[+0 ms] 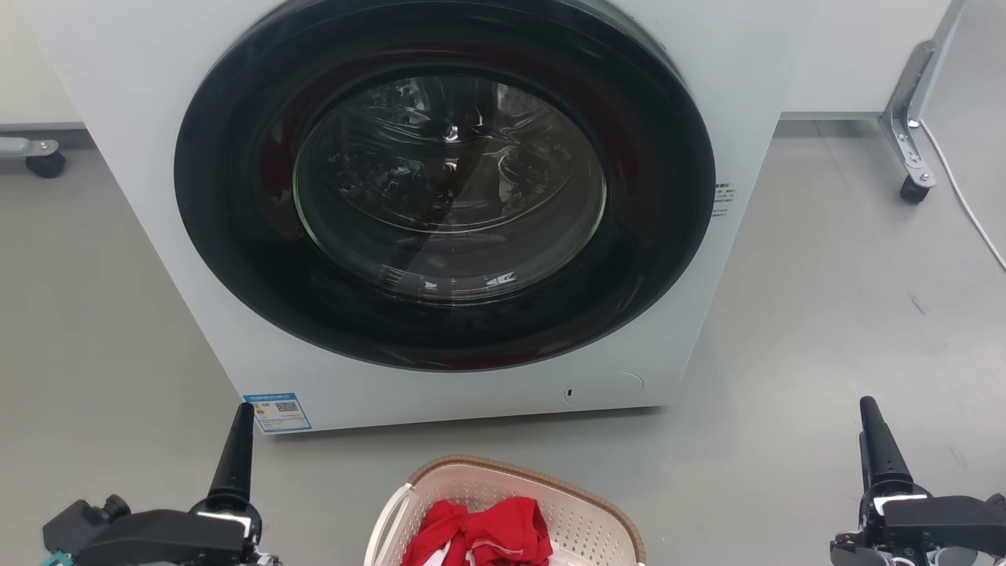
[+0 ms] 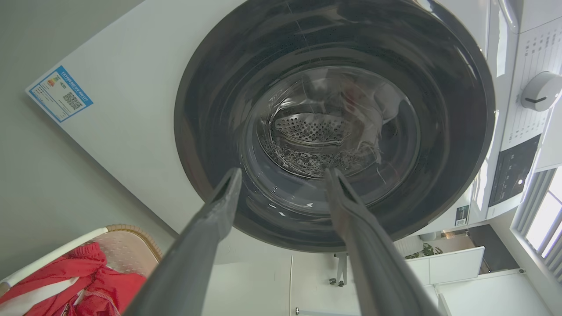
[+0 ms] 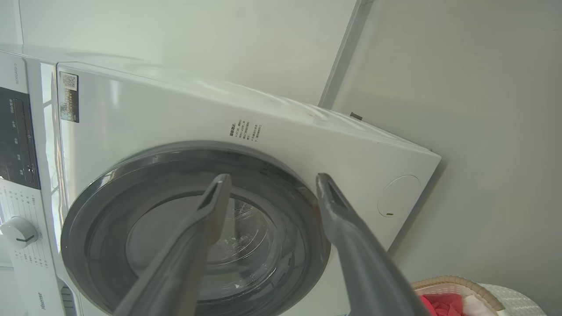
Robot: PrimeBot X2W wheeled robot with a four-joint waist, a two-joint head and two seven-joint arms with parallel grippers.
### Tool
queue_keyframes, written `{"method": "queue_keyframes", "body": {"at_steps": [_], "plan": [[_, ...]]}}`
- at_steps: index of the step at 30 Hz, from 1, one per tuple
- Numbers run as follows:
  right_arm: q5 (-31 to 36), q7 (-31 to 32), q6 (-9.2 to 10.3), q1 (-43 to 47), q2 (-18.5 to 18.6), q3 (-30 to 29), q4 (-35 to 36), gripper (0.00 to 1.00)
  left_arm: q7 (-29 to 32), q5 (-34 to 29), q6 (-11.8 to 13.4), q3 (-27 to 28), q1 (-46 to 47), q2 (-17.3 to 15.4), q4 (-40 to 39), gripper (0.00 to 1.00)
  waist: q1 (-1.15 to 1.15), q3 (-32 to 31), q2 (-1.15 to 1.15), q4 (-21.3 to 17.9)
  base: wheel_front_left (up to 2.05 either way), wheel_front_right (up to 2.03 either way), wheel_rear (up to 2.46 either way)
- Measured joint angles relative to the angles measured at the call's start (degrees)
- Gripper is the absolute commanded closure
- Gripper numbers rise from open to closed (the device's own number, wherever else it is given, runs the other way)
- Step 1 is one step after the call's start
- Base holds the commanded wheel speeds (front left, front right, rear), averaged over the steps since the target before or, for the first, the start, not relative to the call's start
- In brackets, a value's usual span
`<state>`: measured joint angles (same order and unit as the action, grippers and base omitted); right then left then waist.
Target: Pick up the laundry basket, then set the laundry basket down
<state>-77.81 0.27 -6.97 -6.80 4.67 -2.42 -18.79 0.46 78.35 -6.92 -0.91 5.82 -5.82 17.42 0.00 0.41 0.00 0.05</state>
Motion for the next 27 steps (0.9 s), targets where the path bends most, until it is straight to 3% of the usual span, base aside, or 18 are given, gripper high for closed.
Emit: {"method": "queue_keyframes", "body": {"at_steps": [10,27], "plan": [[8.90,-2.15,1.44,-1.11,1.75,3.18,0.31,0.00,-2.16,-9.03,0.98,-3.31,1.17,-2.11,-0.53,0.00,0.00,-0.09,0.00,-0.02,0.00,0.00,0.00],[28.52,-5.76,5.56,-2.68,5.89,10.55,0.80,0.00,-5.95,-26.60,5.83,-9.33,2.42,-5.87,-1.98,0.00,0.00,-0.15,0.00,0.01,0.00,0.00,0.00]]}}
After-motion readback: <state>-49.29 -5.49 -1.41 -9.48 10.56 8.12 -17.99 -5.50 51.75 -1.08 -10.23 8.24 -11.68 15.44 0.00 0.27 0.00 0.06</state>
